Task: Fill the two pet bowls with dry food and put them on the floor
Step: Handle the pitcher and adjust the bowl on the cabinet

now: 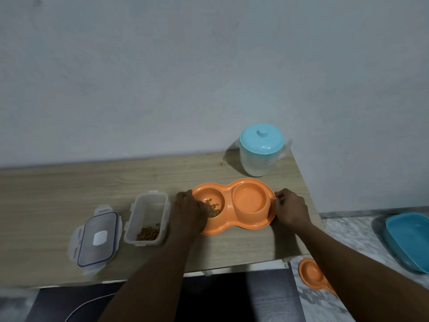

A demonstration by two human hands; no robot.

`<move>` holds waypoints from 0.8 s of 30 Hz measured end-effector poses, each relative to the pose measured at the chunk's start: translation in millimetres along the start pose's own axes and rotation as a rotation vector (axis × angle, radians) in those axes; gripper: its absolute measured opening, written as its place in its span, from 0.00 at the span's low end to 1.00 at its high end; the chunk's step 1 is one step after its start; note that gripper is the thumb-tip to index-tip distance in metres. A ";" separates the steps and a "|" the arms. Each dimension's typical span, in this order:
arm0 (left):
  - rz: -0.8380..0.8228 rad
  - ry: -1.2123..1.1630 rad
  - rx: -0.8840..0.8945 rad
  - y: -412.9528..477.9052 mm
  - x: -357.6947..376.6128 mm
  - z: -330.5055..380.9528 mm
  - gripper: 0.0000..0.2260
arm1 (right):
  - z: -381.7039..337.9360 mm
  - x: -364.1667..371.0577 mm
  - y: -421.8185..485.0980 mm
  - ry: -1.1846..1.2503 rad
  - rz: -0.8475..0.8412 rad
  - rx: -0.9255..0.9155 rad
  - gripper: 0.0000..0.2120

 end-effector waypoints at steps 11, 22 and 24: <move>-0.007 0.054 -0.141 -3.2 -2.8 -2.0 0.13 | -6.7 6.5 4.9 -0.090 -0.034 0.041 0.04; 0.073 -0.231 -0.296 -7.4 -2.8 -13.1 0.09 | -4.5 3.7 6.1 -0.109 -0.058 0.030 0.02; 0.078 -0.258 -0.345 -8.9 -4.7 -12.9 0.07 | -1.2 1.7 2.4 -0.112 -0.064 0.009 0.02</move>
Point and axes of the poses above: each hand's wrist, its own y-axis towards the middle knuckle, its own x-axis out of the palm, z = x × y, the point moved 1 cm from there along y, towards the middle knuckle, and after that the axes turned 14 degrees about x, right-handed, at the moved point
